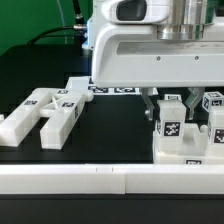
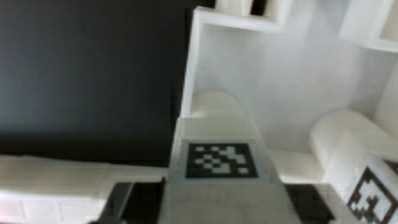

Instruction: Assemble chair

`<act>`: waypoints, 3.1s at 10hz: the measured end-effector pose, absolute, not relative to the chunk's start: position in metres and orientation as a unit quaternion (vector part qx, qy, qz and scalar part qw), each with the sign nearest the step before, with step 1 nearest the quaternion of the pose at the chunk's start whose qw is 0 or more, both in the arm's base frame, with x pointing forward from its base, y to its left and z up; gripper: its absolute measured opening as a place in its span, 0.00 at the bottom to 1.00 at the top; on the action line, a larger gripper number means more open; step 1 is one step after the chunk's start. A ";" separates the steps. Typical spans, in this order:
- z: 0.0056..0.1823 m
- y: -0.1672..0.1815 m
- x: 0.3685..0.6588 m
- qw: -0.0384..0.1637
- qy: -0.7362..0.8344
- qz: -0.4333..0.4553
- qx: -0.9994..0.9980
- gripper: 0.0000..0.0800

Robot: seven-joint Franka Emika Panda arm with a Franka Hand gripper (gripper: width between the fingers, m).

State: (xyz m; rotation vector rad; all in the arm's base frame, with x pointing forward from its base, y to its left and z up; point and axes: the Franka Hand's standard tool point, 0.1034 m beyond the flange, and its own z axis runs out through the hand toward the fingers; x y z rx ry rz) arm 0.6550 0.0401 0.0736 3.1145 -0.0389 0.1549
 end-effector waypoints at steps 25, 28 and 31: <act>0.074 0.045 0.657 0.001 -0.053 0.053 0.997 0.81; 0.074 0.045 0.657 0.018 0.070 0.052 0.996 0.81; 0.074 0.043 0.657 0.029 0.170 0.049 0.984 0.81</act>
Offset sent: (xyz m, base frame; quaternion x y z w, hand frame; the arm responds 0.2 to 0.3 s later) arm -0.0011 0.0044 -0.0010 0.0025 -0.0035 0.2394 0.9709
